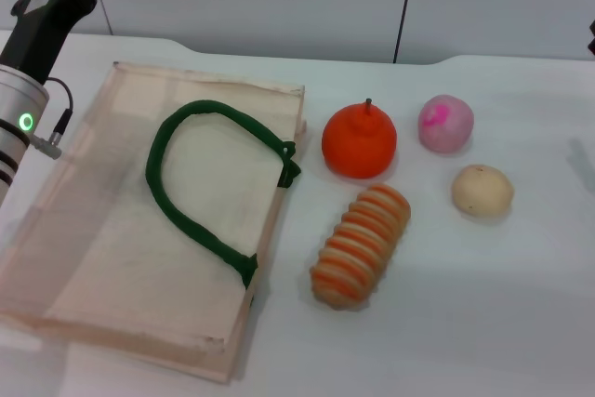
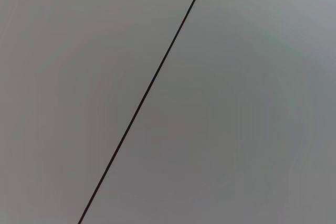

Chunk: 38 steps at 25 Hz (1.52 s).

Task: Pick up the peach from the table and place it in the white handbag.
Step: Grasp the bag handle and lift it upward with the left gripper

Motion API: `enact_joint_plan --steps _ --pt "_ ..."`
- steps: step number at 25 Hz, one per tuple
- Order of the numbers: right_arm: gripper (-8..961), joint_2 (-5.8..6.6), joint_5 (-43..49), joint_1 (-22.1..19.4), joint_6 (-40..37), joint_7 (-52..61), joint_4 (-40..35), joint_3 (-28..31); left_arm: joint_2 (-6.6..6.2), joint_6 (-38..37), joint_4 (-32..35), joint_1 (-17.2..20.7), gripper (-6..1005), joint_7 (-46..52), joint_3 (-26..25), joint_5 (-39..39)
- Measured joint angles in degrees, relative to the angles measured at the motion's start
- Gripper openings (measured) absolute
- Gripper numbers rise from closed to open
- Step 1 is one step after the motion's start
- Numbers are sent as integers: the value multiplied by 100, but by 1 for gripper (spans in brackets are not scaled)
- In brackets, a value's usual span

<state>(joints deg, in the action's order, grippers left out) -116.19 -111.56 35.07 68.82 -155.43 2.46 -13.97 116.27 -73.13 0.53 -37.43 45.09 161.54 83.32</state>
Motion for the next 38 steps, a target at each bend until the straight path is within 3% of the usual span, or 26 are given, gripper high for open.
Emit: enact_joint_plan --steps 12,16,19,24,29,32,38 --pt "894 0 3 0 0 -1 0 0 0 0 -1 -10 882 0 9 -12" --pt "894 0 4 -4 0 0 0 0 -20 10 -186 -47 882 107 178 -344" --pt "894 0 3 -35 0 -2 0 0 -64 54 -675 -191 882 923 239 -998" --pt "893 0 3 -56 -53 -13 0 0 -170 -109 -2128 -574 883 3073 243 -2732" --pt "893 7 3 -62 -71 -16 -1 0 -432 -626 -3386 -1019 883 5081 245 -4842" --pt "893 8 3 -69 -72 -16 -10 0 -494 -1025 -3942 -1233 883 5619 248 -5665" --pt "893 9 6 -77 -72 -10 -26 0 -504 -972 -4096 -1535 883 5749 255 -6839"
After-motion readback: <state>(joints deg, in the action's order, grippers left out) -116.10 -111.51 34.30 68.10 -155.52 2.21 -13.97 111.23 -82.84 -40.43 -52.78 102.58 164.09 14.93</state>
